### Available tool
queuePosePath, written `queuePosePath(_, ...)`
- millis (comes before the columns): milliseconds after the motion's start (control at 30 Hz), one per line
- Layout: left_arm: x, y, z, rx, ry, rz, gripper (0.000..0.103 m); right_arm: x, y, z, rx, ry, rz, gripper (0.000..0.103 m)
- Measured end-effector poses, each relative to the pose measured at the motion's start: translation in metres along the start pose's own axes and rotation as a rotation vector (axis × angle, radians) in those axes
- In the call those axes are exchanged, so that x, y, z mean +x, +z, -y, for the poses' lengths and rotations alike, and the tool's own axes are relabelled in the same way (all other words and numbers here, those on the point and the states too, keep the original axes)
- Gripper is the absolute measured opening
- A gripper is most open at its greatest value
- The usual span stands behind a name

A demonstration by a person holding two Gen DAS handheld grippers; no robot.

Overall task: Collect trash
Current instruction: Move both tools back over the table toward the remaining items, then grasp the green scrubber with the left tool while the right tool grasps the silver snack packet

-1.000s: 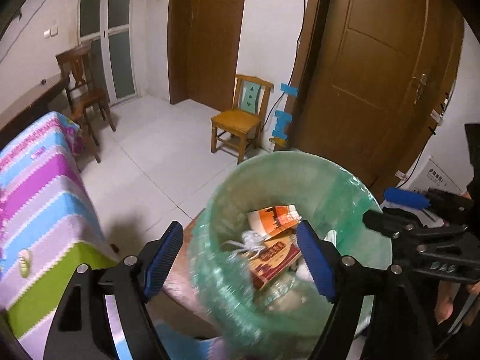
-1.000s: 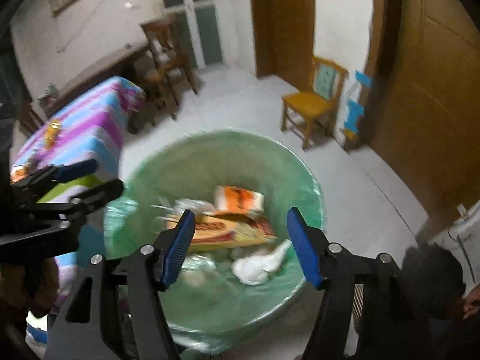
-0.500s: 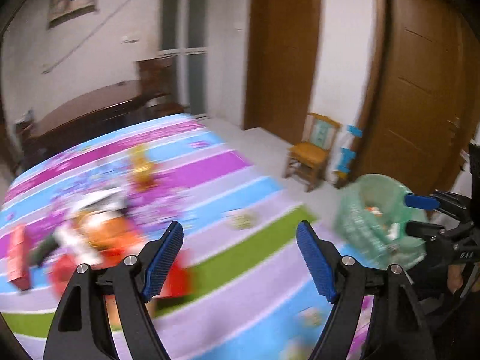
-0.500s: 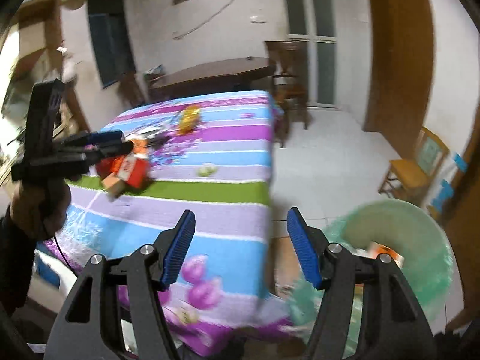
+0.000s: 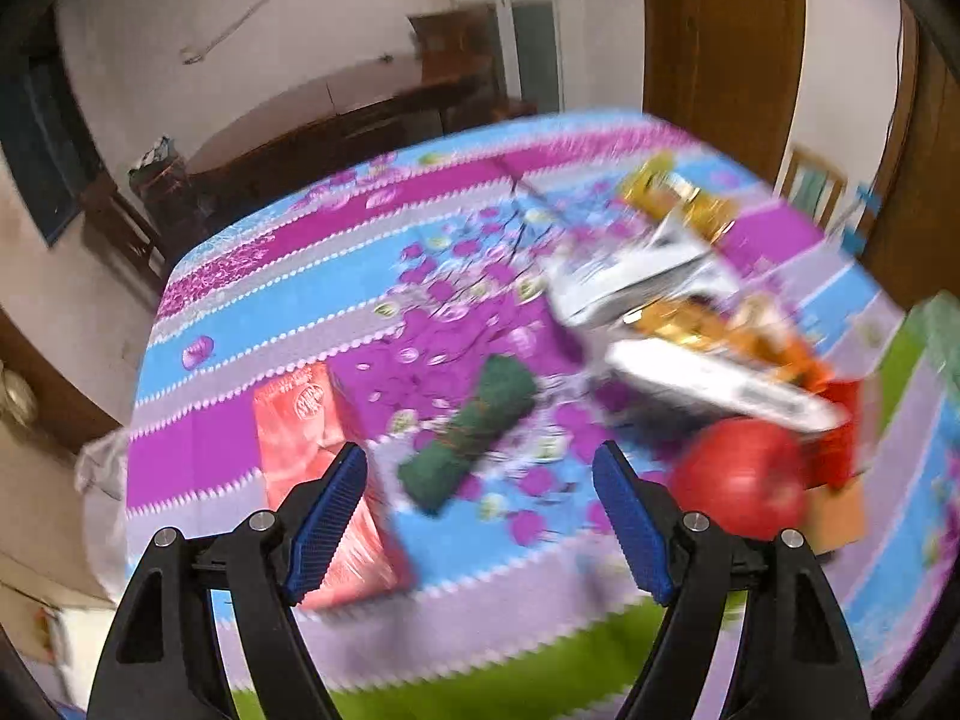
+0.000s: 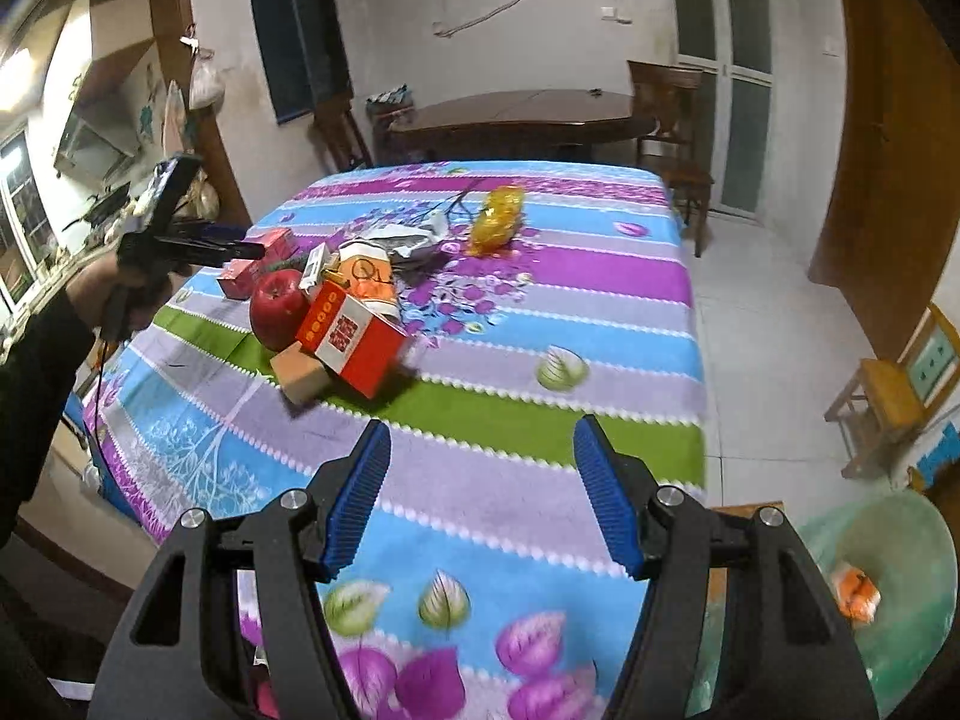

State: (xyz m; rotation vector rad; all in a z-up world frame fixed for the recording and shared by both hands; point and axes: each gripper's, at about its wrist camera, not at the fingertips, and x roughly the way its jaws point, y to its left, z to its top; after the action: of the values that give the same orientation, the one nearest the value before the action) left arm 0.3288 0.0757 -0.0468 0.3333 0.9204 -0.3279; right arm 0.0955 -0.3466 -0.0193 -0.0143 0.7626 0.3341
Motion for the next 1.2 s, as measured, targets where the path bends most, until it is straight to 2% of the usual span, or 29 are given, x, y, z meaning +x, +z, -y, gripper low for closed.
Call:
queuePosePath(167, 0.034, 0.010, -0.001, 0.041, -0.035, -0.054, 0.052, 0.041, 0.038, -0.018, -0.101, 0.011, -0.039, 0.061)
queuePosePath(233, 0.042, 0.009, 0.007, 0.090, -0.051, -0.079, 0.050, 0.057, 0.057, -0.022, -0.140, 0.039, -0.054, 0.061)
queuePosePath(300, 0.051, 0.009, 0.012, 0.114, -0.035, -0.103, 0.047, 0.074, 0.078, -0.026, -0.197, 0.053, -0.075, 0.061)
queuePosePath(500, 0.074, 0.007, -0.001, 0.021, -0.074, -0.111, 0.042, 0.166, 0.163, -0.049, -0.340, 0.170, -0.219, 0.061)
queuePosePath(667, 0.068, 0.001, 0.001, 0.006, -0.093, -0.099, 0.031, 0.236, 0.200, -0.082, -0.499, 0.170, -0.320, 0.059)
queuePosePath(800, 0.071, 0.001, 0.000, -0.005, -0.104, -0.100, 0.031, 0.295, 0.209, -0.095, -0.595, 0.149, -0.462, 0.056)
queuePosePath(867, 0.072, 0.003, 0.001, 0.007, -0.098, -0.112, 0.031, 0.311, 0.210, -0.097, -0.619, 0.161, -0.508, 0.056)
queuePosePath(1133, 0.075, 0.009, 0.002, 0.019, -0.107, -0.127, 0.031, 0.341, 0.205, -0.115, -0.686, 0.229, -0.603, 0.056)
queuePosePath(1200, 0.074, 0.008, 0.004, 0.011, -0.094, -0.117, 0.031, 0.345, 0.200, -0.117, -0.686, 0.238, -0.619, 0.050)
